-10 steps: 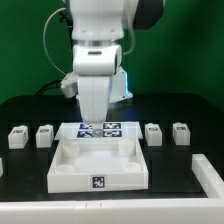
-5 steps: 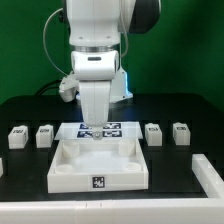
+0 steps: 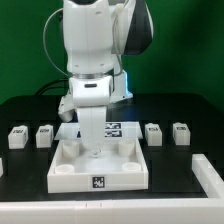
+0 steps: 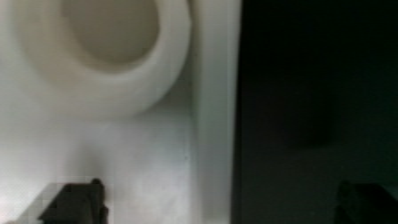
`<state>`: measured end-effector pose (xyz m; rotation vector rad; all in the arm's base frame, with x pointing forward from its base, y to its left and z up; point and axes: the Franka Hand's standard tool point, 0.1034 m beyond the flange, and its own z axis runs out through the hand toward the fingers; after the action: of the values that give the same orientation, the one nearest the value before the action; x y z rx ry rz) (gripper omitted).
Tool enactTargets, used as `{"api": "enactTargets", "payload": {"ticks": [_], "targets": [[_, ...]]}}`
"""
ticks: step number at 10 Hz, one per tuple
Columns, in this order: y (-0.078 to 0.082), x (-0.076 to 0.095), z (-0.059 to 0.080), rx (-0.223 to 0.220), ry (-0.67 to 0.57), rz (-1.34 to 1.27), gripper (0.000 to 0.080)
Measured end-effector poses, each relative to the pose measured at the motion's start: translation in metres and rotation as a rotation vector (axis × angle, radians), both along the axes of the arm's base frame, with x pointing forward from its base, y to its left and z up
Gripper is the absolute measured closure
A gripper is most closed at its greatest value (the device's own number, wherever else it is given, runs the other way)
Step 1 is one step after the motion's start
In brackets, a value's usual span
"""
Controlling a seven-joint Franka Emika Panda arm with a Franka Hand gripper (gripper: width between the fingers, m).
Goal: Assemble one leg
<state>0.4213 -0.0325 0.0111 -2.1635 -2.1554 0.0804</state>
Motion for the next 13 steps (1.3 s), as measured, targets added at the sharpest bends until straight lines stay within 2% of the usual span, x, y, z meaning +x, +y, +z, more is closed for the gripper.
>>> {"api": "enactTargets", "payload": {"ticks": [1,2,3,4,5,7,13], "targets": [[-0.0002,-0.0005,-0.0007,0.0,0.002,-0.001,0.0253],[-0.0002,-0.001,-0.0011,0.0,0.003,-0.001,0.0389],[-0.0003,-0.0011,-0.0012,0.0,0.003,-0.001,0.0389],[-0.0003,-0.0012,-0.0013,0.0,0.003,-0.001,0.0571],[-0.0003,-0.0011,-0.0013,0.0,0.003,-0.001,0.0704],[-0.0008,0.0011,-0.0002,0.0,-0.007,-0.002,0.0735],[0.0007,0.0026,-0.0002,0.0,-0.009,-0.008,0.0735]]}}
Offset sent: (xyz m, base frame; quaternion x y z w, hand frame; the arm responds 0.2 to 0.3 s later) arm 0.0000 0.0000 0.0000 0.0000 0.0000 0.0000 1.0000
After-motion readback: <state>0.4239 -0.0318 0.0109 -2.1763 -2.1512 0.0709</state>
